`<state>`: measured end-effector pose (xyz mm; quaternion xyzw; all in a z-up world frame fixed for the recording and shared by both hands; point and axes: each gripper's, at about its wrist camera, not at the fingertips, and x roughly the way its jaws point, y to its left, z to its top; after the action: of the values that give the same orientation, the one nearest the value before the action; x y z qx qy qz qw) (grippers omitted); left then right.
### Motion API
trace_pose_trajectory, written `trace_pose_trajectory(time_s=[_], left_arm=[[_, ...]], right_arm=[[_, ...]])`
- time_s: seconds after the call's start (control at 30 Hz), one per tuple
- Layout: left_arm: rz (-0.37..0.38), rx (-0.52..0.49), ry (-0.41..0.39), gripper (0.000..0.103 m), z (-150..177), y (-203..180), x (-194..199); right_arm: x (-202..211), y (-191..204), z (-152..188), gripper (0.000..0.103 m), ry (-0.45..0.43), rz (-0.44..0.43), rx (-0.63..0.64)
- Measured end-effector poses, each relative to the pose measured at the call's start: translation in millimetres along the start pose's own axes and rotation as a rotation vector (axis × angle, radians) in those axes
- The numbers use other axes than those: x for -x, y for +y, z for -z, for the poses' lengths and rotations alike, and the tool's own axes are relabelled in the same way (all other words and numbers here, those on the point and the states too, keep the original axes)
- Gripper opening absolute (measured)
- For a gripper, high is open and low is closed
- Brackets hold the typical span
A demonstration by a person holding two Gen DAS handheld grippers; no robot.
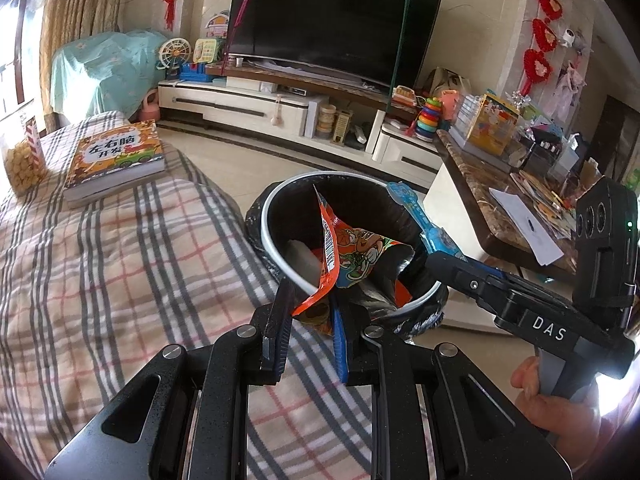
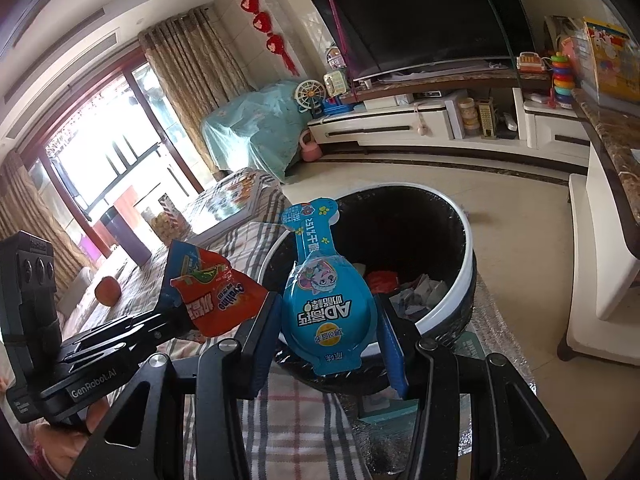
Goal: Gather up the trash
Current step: 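Carry the orange chip bag and blue bottle over the black bin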
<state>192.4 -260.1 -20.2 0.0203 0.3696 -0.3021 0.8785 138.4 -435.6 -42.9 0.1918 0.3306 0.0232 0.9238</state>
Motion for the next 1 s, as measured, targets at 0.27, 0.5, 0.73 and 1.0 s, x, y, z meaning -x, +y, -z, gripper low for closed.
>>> trace_pose_trajectory(time_s=[0.27, 0.5, 0.73, 1.0], left_arm=[[0.005, 0.007, -0.004, 0.017, -8.8, -1.0, -4.0], [0.0, 0.006, -0.006, 0.017, -16.7, -0.7, -10.0], [-0.009, 0.0, 0.008, 0.017, -19.3, -2.8, -19.9], [-0.014, -0.009, 0.023, 0.017, -21.7, -8.2, -28.6]], right_arm=[[-2.6, -5.0, -6.2, 0.047, 0.005, 0.01, 0.001], [-7.5, -6.1, -11.2, 0.047, 0.016, 0.022, 0.011], [-10.9, -10.3, -21.0, 0.047, 0.02, 0.036, 0.019], [-14.8, -11.7, -25.3, 0.047, 0.028, 0.045, 0.03]])
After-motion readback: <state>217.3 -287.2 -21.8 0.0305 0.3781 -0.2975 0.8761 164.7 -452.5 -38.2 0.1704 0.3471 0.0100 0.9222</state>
